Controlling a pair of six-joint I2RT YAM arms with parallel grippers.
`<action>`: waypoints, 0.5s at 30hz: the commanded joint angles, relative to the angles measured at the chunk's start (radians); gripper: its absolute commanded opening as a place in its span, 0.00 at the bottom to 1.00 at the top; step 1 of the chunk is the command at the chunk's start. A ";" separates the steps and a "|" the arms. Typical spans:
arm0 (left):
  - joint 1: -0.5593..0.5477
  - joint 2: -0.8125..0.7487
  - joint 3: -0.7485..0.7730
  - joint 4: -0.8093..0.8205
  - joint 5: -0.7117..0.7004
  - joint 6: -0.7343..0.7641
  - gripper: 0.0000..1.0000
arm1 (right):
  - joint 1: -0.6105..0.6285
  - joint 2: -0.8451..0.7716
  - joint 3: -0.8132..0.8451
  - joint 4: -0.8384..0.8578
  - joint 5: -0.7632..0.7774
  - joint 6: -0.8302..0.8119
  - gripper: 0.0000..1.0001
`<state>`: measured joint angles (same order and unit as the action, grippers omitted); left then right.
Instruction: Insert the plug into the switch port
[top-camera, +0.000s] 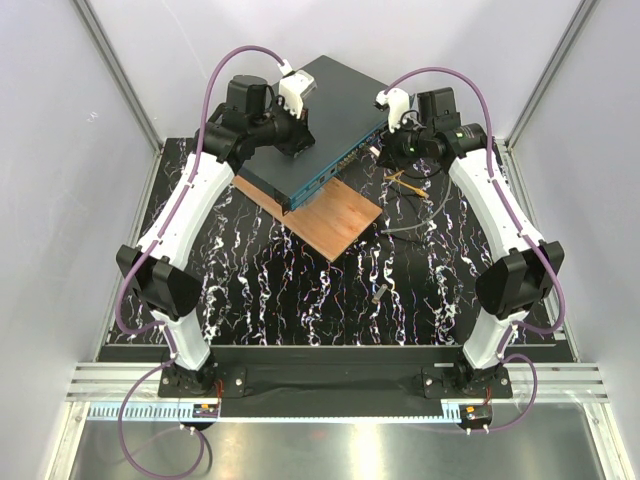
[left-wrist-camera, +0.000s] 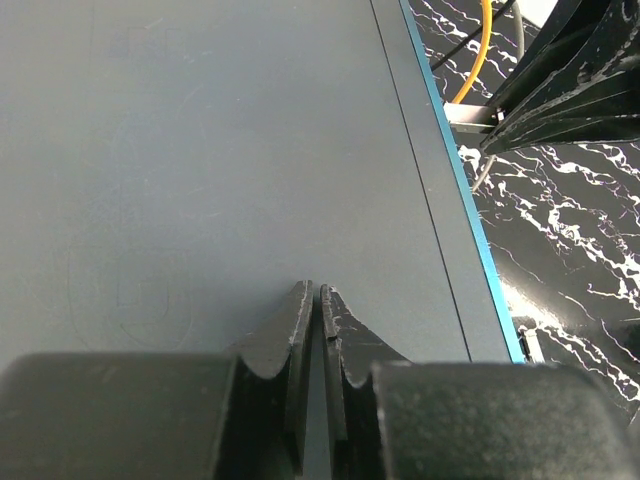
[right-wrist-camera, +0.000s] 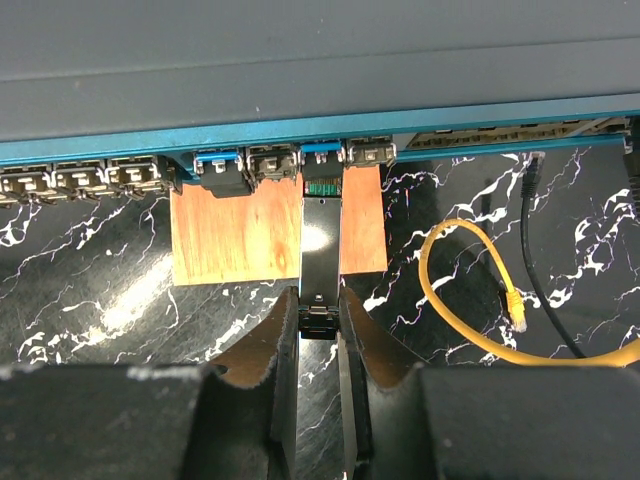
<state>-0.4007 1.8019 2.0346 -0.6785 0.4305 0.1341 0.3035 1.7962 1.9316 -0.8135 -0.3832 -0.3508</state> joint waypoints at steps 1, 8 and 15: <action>0.007 -0.009 -0.011 0.030 0.011 -0.005 0.12 | 0.014 -0.003 0.047 0.013 0.003 0.003 0.00; 0.008 -0.004 -0.010 0.036 0.017 -0.010 0.12 | 0.017 0.002 0.052 0.019 -0.008 0.006 0.00; 0.010 -0.004 -0.011 0.034 0.024 -0.013 0.12 | 0.017 0.008 0.070 0.017 -0.006 0.003 0.00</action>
<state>-0.3988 1.8019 2.0346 -0.6781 0.4370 0.1295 0.3069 1.8008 1.9461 -0.8135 -0.3840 -0.3508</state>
